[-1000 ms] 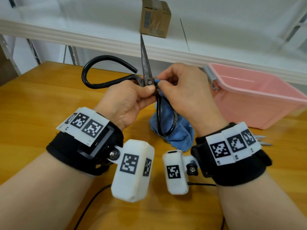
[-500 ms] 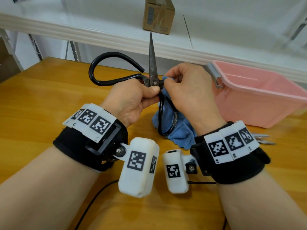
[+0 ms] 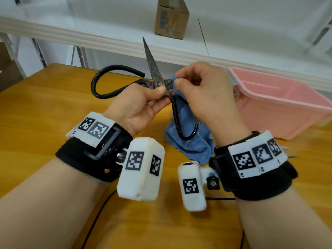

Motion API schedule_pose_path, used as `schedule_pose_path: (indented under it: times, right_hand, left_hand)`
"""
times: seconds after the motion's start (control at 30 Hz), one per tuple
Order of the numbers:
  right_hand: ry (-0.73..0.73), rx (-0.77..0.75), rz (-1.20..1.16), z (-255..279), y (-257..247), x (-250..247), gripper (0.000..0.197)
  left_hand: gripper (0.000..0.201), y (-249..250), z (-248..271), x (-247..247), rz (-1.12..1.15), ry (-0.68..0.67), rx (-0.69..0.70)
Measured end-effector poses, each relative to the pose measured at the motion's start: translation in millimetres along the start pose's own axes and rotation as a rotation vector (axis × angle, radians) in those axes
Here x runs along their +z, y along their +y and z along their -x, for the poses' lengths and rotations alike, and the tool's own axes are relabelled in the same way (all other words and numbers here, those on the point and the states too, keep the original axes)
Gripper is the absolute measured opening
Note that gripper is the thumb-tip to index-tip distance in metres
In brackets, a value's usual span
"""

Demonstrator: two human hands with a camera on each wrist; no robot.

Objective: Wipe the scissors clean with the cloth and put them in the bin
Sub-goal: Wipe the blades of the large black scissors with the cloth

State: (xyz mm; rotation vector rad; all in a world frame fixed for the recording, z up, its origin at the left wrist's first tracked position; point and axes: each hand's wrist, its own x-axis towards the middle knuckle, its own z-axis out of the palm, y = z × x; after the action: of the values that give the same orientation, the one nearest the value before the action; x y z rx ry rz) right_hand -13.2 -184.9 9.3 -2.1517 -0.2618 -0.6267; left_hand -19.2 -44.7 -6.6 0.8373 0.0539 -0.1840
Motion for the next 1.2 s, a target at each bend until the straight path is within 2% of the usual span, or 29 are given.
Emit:
schedule_pose_path:
  times: [0.1,0.23,0.4,0.57,0.73,0.93,1.2]
  right_hand:
    - [-0.087,-0.071,0.176,6,-6,6,0.013]
    - [-0.095,-0.074,0.242,5,-4,4,0.015]
    - [-0.099,-0.053,0.229,6,0,8,0.014]
    - [-0.017,-0.041,0.18,8,3,13,0.012]
    - [-0.003,-0.019,0.184,6,8,10,0.013]
    - [-0.065,-0.038,0.154,6,4,6,0.017]
    - [0.034,-0.01,0.24,2,11,2,0.016]
  left_hand:
    - [0.024,-4,-2,-2,-0.013,0.011,0.026]
    - [0.033,-10,-5,-1,-0.049,0.02,0.029]
    - [0.033,-13,-6,-1,-0.094,0.046,0.036]
    - [0.028,-13,-5,2,-0.111,0.044,0.048]
    - [0.026,-15,-4,4,-0.155,0.052,0.054]
    - [0.026,-17,-5,1,-0.16,0.038,0.064]
    - [0.023,-18,-4,3,-0.246,0.036,0.075]
